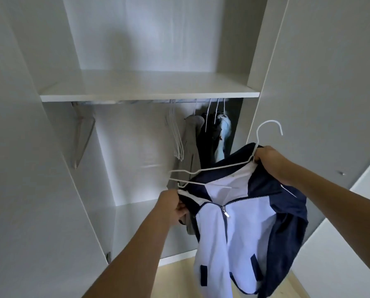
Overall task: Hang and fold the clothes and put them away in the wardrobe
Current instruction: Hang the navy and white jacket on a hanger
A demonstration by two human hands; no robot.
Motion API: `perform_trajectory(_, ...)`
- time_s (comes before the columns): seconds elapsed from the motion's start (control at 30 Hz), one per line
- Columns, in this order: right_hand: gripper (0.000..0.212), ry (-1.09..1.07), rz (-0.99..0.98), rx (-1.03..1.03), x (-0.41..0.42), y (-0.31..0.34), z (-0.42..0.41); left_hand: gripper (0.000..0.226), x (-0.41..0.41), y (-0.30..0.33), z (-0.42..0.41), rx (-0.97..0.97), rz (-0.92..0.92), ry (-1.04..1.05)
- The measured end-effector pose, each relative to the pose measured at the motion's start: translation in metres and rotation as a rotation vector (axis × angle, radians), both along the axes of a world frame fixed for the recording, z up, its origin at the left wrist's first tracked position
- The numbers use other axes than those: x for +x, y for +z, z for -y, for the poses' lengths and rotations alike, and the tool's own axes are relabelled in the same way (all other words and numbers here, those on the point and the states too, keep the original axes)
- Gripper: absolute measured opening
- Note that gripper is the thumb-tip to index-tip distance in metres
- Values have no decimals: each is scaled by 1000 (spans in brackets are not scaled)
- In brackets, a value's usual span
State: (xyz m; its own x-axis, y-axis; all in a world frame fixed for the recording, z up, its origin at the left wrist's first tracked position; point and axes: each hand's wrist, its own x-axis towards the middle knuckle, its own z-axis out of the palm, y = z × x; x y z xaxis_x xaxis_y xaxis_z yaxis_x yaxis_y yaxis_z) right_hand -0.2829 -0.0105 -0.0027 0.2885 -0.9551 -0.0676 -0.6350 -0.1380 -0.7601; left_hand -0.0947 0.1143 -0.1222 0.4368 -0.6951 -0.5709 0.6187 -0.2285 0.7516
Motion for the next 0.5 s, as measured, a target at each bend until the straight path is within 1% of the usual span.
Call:
perform_trajectory(0.07, 19, 4, -36, -71, -13, -12, 4, 19, 13, 14, 3, -32, 24, 26)
perform_trajectory(0.13, 21, -17, -92, -125, -26, -22, 7, 16, 21, 27, 5, -51, 114, -17)
perform_trajectory(0.2, 25, -2, -153, -164, -34, -28, 8, 22, 29, 38, 8, -48, 240, -74)
perform_trajectory(0.23, 27, 15, -196, -185, -35, -30, 7, 26, 33, 43, 11, -17, 378, -113)
perform_trajectory(0.3, 30, 54, -371, -254, -34, -35, 2, 34, 37, 53, 15, 60, 712, -150)
perform_trajectory(0.37, 33, 81, -544, -350, -27, -40, -6, 37, 34, 66, 15, 33, 897, -147)
perform_trajectory(0.43, 36, 84, -571, -394, -15, -42, -12, 29, 19, 79, 14, -9, 1074, -208)
perform_trajectory(0.47, 37, 82, -536, -376, -8, -42, -14, 25, 8, 87, 14, -15, 1145, -269)
perform_trajectory(0.5, 36, 84, -468, -347, -1, -41, -15, 26, -4, 90, 14, -28, 1197, -341)
